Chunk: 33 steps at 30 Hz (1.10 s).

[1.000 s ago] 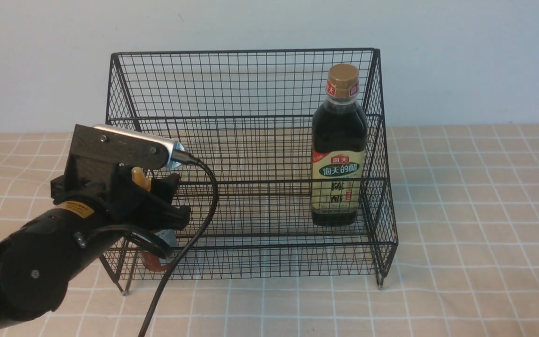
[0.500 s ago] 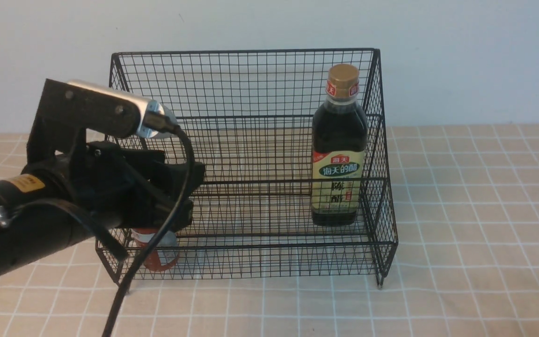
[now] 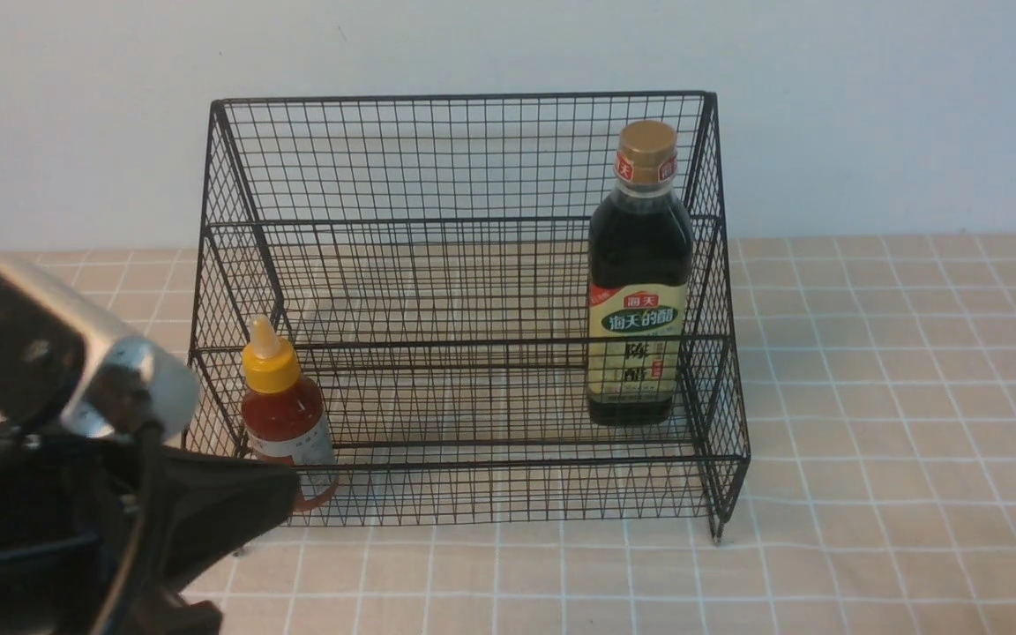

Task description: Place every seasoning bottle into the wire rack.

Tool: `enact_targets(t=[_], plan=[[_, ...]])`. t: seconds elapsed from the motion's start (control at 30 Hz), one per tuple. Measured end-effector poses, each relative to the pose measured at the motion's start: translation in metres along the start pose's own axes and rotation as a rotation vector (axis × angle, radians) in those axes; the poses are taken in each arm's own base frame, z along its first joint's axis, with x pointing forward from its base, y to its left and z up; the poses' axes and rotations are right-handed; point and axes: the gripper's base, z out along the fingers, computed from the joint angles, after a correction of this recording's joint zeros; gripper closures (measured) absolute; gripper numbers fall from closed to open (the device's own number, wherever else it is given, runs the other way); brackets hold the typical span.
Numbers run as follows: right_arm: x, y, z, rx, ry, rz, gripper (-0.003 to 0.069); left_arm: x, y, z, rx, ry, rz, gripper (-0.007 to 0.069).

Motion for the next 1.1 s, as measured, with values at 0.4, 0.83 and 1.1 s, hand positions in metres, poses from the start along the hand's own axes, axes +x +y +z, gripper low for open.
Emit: enact_targets(t=[0.4, 0.83, 1.1], plan=[[0.000, 0.000, 0.000, 0.000, 0.000, -0.001, 0.0673, 0.005, -0.004, -0.035, -0.050, -0.123, -0.059, 0.0631], [0.000, 0.000, 0.000, 0.000, 0.000, 0.007, 0.0673, 0.004, 0.002, -0.045, -0.145, -0.184, 0.060, 0.0631], [0.000, 0.000, 0.000, 0.000, 0.000, 0.010, 0.0673, 0.050, 0.016, -0.055, -0.318, -0.355, 0.148, 0.0631]])
